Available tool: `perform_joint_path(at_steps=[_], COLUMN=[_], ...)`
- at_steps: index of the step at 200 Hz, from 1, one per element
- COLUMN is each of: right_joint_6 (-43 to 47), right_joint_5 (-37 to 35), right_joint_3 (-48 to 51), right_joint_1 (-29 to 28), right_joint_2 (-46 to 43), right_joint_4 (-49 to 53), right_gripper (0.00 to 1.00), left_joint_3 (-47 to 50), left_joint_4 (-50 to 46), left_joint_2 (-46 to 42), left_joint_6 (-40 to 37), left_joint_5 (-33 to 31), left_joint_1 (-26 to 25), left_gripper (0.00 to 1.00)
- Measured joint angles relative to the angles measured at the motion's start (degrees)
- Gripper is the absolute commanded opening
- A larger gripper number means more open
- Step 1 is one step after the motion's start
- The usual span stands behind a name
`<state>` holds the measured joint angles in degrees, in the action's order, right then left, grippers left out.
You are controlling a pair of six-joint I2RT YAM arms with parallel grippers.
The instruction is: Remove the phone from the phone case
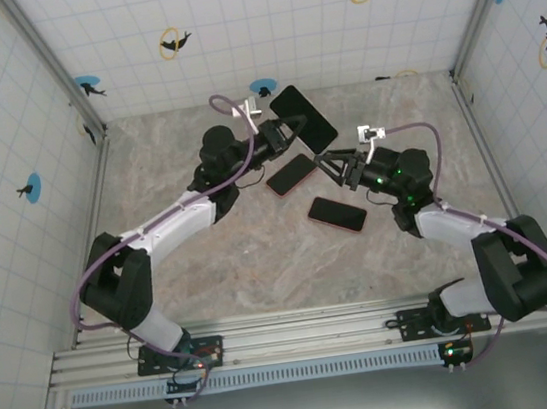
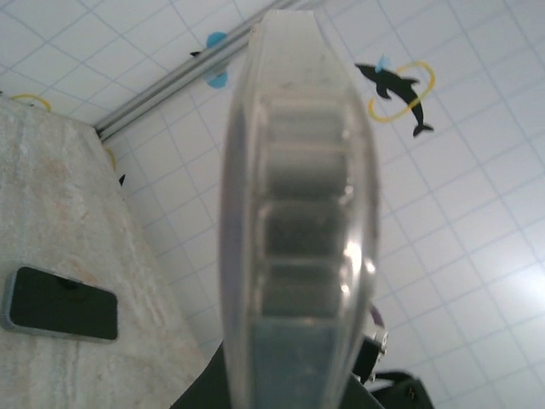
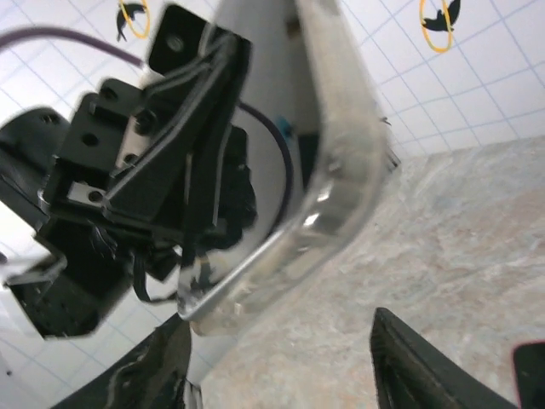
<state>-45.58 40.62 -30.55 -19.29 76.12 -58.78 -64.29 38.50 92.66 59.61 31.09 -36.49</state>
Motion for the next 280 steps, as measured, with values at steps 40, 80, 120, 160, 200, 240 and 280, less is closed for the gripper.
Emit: perform_joint_path(at_steps=[40,80,120,160,200,240,280], right_joint_6=[10.19,20.48,34.56,48.78,56.74,60.30,63.89], right_joint_5=[4.70,13.90,25.00,31.71,33.03,34.07,34.40], right_joint_3=[-0.28,-4.04,-8.04,-9.88,-12.63,-14.84,-15.08], right_joint_1=[6.56,8.37,8.22,7.02,4.20,3.21,2.56], right_joint_2=[-2.19,-2.45,-2.51,-2.54,-2.43,-2.25,-2.16], right_joint_4=[8.68,15.89,23.82,34.99,41.07,42.51,46.62], right_gripper=[0.65,0.62,0.54,0.49,0.40,0.32,0.33], left_joint_3=[-2.08,-4.81,-3.19,-2.86,-2.89,-2.95,-3.15], left_joint_4=[-6.08,-16.02,-19.30,-22.47,-25.14,-25.81,-26.29], left_joint_2=[-1.81,-4.20,-7.85,-8.61,-8.28,-7.67,-7.37], left_joint_6=[-11.72,-28.48,-40.76,-47.50,-49.62,-50.45,-50.64], left_joint_5=[13.05,24.15,30.91,35.39,37.75,38.23,38.60], left_joint_1=[2.43,2.82,5.31,6.08,6.08,6.27,6.27], left_gripper=[0.00,0.00,0.00,0.00,0.00,0.00,0.00])
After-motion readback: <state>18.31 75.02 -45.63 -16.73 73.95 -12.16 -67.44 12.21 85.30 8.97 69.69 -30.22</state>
